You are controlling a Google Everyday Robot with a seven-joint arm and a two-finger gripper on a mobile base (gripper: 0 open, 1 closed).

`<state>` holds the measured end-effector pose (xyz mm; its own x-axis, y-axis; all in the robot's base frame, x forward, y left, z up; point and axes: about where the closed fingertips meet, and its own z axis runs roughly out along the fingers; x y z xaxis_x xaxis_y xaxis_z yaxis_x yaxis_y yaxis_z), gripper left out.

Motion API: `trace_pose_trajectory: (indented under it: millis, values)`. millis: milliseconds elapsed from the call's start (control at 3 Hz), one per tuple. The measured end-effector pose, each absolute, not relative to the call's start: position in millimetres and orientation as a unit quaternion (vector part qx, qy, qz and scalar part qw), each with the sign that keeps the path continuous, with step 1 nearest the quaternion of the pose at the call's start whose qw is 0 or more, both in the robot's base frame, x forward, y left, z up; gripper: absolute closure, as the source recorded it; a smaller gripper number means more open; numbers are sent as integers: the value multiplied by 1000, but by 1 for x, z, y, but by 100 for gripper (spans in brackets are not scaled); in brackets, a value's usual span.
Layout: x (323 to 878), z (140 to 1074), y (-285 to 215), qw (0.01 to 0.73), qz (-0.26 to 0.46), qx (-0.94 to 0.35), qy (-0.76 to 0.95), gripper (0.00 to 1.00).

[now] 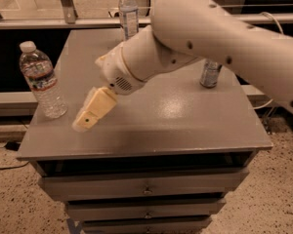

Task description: Move water bottle near redbull can

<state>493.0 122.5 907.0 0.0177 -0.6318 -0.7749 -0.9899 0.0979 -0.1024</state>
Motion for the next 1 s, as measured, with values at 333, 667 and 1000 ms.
trace_pose_trajectory:
  millis: [333, 667, 1000]
  values:
    - [506, 903, 169, 376, 279, -627, 623, 0]
    - [517, 900, 206, 394, 299, -623, 606, 0]
    - [527, 900, 246, 414, 333, -601, 597, 0]
